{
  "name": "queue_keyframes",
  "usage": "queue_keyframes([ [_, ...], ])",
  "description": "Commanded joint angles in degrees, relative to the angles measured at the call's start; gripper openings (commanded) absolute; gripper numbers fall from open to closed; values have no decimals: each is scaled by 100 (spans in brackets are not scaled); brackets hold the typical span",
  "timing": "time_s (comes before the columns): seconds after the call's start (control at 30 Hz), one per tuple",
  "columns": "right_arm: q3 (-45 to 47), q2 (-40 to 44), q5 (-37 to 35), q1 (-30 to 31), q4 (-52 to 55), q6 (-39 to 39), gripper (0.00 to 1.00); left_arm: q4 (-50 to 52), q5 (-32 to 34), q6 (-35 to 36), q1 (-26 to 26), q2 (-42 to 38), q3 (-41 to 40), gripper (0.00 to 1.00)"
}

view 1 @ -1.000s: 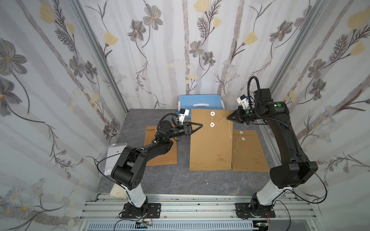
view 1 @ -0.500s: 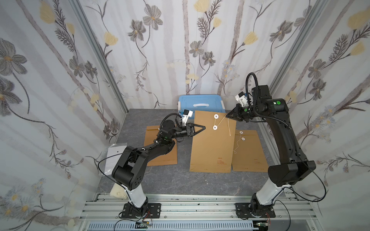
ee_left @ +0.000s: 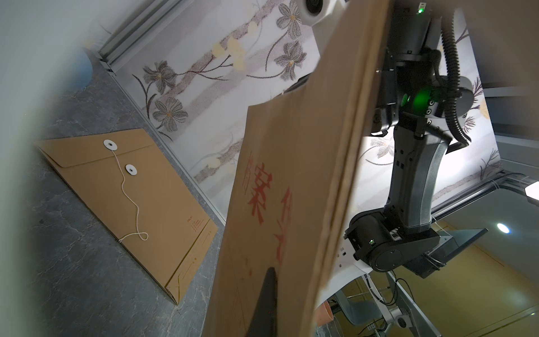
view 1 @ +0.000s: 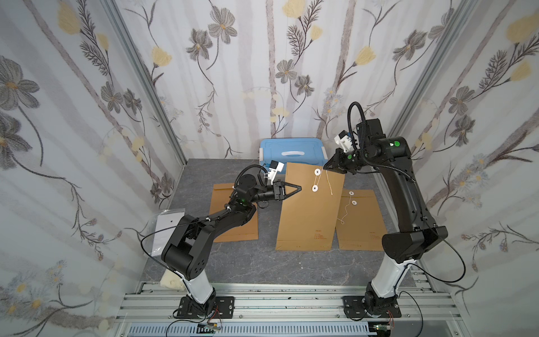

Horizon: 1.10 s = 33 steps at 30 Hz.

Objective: Close the mouth of the file bag
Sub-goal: Close the file bag.

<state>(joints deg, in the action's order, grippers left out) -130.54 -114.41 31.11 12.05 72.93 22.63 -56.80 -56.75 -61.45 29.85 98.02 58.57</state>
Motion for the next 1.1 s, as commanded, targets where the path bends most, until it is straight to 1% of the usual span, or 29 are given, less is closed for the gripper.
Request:
queue_keyframes([
  [0.0,-138,-72,-100,106,-127,-39,0,5,-199,57,25,10,58,0],
  [0.47,-156,-227,-343,731,-164,4,0,55,-187,55,65,70,189,0],
  [0.73,-92,-213,-448,1189,-191,56,0,162,-91,116,66,102,270,0],
  [0.87,196,-109,-499,1335,-279,124,0,199,-4,142,65,108,287,0],
  [1.07,1167,281,-343,1402,-855,368,0,161,250,153,-11,38,174,0],
])
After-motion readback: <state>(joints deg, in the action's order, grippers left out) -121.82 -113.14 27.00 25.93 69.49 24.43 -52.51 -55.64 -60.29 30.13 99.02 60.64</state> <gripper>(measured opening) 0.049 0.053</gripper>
